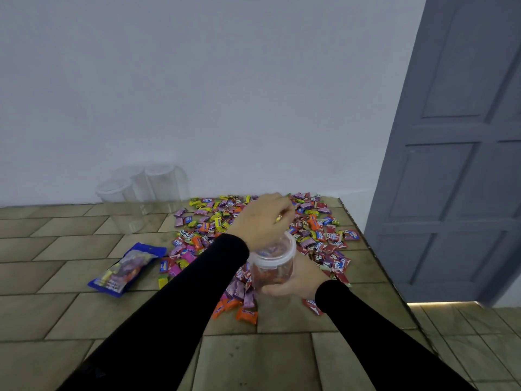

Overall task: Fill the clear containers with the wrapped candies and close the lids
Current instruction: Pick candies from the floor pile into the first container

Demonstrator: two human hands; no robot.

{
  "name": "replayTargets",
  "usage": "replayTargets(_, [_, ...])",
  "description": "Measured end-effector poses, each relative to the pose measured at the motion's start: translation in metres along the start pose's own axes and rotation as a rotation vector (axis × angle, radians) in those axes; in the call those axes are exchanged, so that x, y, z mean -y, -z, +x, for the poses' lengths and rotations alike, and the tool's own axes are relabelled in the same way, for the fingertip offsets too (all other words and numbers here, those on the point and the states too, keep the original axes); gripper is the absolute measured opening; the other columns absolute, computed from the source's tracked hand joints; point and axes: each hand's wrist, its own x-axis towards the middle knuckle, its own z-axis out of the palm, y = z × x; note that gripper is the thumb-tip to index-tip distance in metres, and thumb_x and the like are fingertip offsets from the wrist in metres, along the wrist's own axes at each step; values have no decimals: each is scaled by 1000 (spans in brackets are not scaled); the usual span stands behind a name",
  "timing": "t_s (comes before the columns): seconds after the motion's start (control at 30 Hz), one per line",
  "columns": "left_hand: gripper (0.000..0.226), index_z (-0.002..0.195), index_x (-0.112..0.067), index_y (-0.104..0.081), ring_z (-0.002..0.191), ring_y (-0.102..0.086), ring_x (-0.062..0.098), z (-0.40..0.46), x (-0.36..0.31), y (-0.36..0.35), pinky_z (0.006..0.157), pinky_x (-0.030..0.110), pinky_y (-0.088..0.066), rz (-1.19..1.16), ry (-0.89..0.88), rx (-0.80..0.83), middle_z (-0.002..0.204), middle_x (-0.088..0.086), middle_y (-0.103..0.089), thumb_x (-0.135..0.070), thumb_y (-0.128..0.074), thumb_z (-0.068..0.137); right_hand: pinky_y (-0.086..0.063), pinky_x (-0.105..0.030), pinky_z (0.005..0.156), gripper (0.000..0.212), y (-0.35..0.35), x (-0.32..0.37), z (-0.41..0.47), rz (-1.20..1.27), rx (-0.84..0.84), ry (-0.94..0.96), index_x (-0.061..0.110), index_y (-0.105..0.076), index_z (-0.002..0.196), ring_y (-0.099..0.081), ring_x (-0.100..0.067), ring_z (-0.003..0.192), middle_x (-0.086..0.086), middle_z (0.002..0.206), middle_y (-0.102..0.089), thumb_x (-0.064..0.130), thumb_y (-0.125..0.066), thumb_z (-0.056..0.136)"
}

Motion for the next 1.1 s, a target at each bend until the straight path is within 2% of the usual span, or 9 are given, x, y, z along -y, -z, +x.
replayTargets(0.13, [56,110,-24,-59,108,-50,16,-28,6,27,94,36,-40,103,140,214,111,-4,-56,-54,-36,68,-41,-5,86,70,1,-3,0,1,5,16,22,-53,125,-59,9,106,17,116,-64,3,-86,66])
replayTargets(0.23, [66,133,-23,-46,118,-48,21,-48,-2,31,99,38,-42,346,150,359,127,-2,-52,-43,-59,72,-44,-10,87,72,0,-6,2,24,0,4,17,-54,127,-62,2,107,10,116,-67,3,-87,64])
replayTargets(0.3, [73,142,-19,-33,118,-48,25,-54,-13,23,92,37,-46,459,164,421,134,2,-46,-28,-65,77,-46,-15,90,75,-1,-8,3,36,-6,2,14,-54,129,-62,-4,110,5,118,-68,3,-87,63])
replayTargets(0.43, [64,142,-9,-25,112,-55,31,-59,-27,6,75,33,-43,590,190,344,141,15,-38,-4,-56,86,-46,-12,88,72,-2,-6,3,30,-4,25,10,-52,129,-63,-4,109,3,118,-67,0,-84,65])
replayTargets(0.63, [60,145,-6,-20,113,-55,34,-60,-32,5,74,34,-41,570,235,345,157,24,-14,-3,-48,92,-47,-16,89,71,-6,-6,1,1,-43,32,13,-54,126,-63,-3,107,7,114,-69,7,-86,63])
replayTargets(0.87, [75,153,-10,-6,111,-56,33,-65,-19,19,77,38,-45,574,140,445,161,19,-1,3,-42,89,-43,-6,87,77,-7,-3,-1,0,-20,46,13,-48,134,-58,5,110,11,122,-63,7,-85,67])
replayTargets(0.97, [88,154,-16,-3,137,-36,30,-69,-12,24,104,44,-39,526,127,501,162,12,-4,-24,-58,86,-42,-6,86,79,-7,-1,-2,-1,-24,52,13,-48,134,-58,6,110,10,121,-63,9,-86,66])
replayTargets(1.03, [87,152,-23,-16,143,-23,26,-72,-11,20,114,48,-25,477,85,415,160,8,-16,-60,-48,81,-44,-10,88,81,-6,0,-2,-18,-33,55,12,-46,135,-60,-1,113,7,122,-64,12,-87,64])
replayTargets(1.1, [81,145,-31,-34,138,-32,26,-72,-9,13,112,48,-28,433,38,288,154,4,-31,-74,-30,78,-48,-14,85,78,-6,-3,-3,-16,-29,45,12,-44,134,-63,-5,109,4,118,-66,0,-83,68])
